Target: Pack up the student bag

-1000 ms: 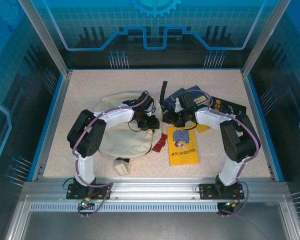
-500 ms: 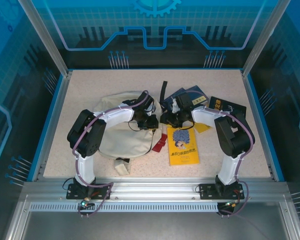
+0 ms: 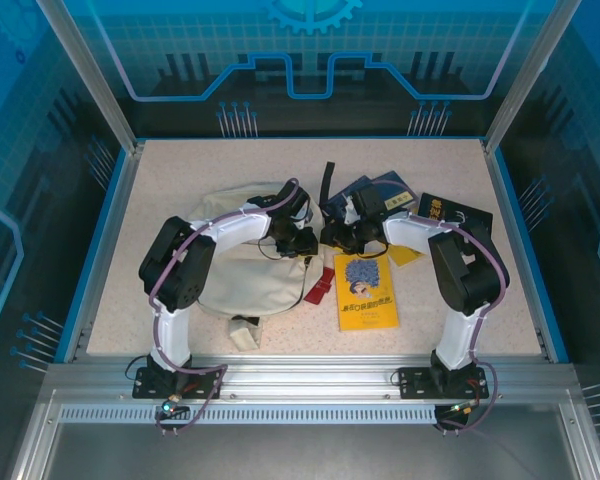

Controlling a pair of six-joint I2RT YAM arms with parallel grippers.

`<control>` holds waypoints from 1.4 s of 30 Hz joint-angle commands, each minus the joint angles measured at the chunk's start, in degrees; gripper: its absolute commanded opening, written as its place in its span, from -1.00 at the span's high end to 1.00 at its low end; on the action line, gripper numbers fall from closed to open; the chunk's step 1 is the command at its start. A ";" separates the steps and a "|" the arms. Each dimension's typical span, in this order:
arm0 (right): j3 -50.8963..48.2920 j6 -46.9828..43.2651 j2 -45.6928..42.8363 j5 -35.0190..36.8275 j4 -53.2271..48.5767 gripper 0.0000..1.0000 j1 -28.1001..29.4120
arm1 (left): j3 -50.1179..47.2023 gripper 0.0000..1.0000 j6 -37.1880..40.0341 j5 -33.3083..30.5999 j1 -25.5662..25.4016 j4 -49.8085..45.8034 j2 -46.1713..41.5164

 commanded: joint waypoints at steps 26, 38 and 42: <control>6.52 2.83 7.83 -6.24 3.08 0.42 1.30 | -10.73 1.00 3.37 4.49 0.08 10.51 -12.08; 9.57 3.82 10.02 -2.19 3.71 0.98 0.69 | -19.88 1.00 8.10 6.73 0.02 9.90 -19.84; 10.77 4.37 11.04 -1.58 3.54 0.99 0.42 | -23.52 1.00 8.43 8.65 0.01 10.39 -23.21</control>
